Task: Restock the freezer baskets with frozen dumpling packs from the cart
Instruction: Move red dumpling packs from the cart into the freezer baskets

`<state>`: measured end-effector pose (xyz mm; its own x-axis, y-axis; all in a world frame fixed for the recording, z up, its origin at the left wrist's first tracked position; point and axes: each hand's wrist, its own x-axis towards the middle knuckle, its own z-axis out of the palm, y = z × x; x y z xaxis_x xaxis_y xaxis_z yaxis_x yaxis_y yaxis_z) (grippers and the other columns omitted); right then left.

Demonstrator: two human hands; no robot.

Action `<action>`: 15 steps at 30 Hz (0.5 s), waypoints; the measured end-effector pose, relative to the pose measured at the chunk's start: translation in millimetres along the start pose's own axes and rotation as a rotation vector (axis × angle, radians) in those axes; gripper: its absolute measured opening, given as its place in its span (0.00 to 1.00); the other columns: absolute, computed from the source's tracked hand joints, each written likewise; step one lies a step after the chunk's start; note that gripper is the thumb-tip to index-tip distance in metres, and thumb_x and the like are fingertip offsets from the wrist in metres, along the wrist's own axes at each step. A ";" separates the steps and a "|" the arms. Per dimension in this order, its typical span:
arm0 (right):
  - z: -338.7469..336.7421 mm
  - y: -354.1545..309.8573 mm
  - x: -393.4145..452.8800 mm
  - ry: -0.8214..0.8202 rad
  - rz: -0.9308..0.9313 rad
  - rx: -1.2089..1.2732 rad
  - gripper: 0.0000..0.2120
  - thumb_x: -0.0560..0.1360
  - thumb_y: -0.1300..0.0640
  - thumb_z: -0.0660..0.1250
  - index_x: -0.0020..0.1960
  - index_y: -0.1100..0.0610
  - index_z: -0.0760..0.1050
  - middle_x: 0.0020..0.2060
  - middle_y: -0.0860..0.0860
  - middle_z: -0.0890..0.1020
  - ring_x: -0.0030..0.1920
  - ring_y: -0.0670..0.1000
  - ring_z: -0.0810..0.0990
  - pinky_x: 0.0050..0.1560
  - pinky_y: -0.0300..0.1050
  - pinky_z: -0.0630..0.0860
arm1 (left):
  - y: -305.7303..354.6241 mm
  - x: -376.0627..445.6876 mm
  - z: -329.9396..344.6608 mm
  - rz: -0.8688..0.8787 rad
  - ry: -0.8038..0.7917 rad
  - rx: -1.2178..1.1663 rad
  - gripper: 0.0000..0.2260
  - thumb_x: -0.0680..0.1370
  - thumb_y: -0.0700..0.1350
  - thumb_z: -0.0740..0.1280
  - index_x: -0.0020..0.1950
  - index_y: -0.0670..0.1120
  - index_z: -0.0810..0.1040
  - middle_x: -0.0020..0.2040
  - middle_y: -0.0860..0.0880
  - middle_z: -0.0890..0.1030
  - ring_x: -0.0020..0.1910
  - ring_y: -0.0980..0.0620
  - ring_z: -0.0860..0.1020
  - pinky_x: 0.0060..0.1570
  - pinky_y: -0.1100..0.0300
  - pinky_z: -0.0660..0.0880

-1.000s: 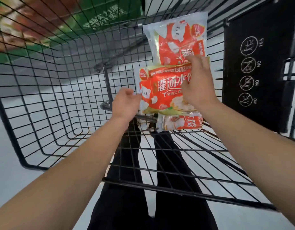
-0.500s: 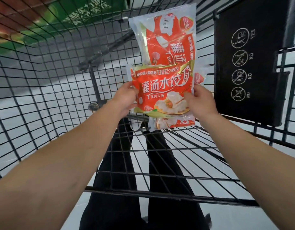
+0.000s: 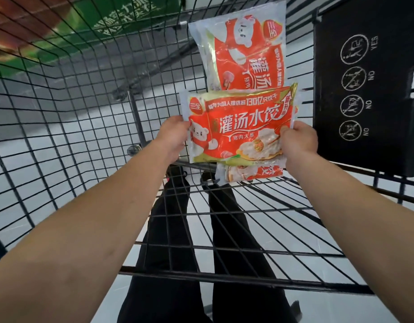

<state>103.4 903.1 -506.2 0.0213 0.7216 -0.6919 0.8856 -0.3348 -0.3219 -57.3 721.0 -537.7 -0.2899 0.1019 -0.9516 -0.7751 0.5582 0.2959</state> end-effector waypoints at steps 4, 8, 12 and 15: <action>-1.6 4.5 -1.9 0.007 0.033 0.015 0.14 0.80 0.58 0.61 0.36 0.52 0.75 0.41 0.46 0.81 0.48 0.53 0.82 0.55 0.52 0.80 | -4.8 -1.8 0.0 0.011 -0.036 0.005 0.08 0.82 0.40 0.63 0.56 0.47 0.80 0.48 0.52 0.85 0.48 0.53 0.83 0.49 0.56 0.79; -8.5 7.4 -10.1 -0.004 0.026 -0.011 0.11 0.80 0.57 0.62 0.40 0.53 0.78 0.43 0.47 0.83 0.48 0.53 0.82 0.54 0.52 0.80 | -12.8 -9.3 -6.4 0.057 0.013 0.051 0.07 0.82 0.41 0.64 0.57 0.45 0.81 0.50 0.48 0.86 0.47 0.51 0.85 0.43 0.55 0.81; -16.4 4.4 -39.9 -0.067 0.003 -0.020 0.08 0.78 0.56 0.64 0.46 0.54 0.82 0.46 0.51 0.85 0.50 0.55 0.83 0.56 0.55 0.81 | -18.0 -39.2 -24.6 0.077 0.048 0.051 0.05 0.81 0.41 0.66 0.50 0.47 0.81 0.48 0.49 0.86 0.45 0.50 0.86 0.44 0.53 0.82; -17.9 -5.0 -64.1 -0.081 -0.041 -0.038 0.07 0.77 0.56 0.66 0.46 0.52 0.83 0.48 0.52 0.85 0.51 0.57 0.82 0.57 0.55 0.80 | -18.5 -63.9 -40.7 0.097 0.052 0.062 0.04 0.82 0.42 0.66 0.49 0.46 0.80 0.48 0.47 0.86 0.45 0.50 0.85 0.44 0.53 0.82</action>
<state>105.9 869.4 -448.7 -0.0512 0.6824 -0.7292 0.9018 -0.2821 -0.3273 -47.3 670.6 -478.9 -0.3919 0.1158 -0.9127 -0.7064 0.5976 0.3792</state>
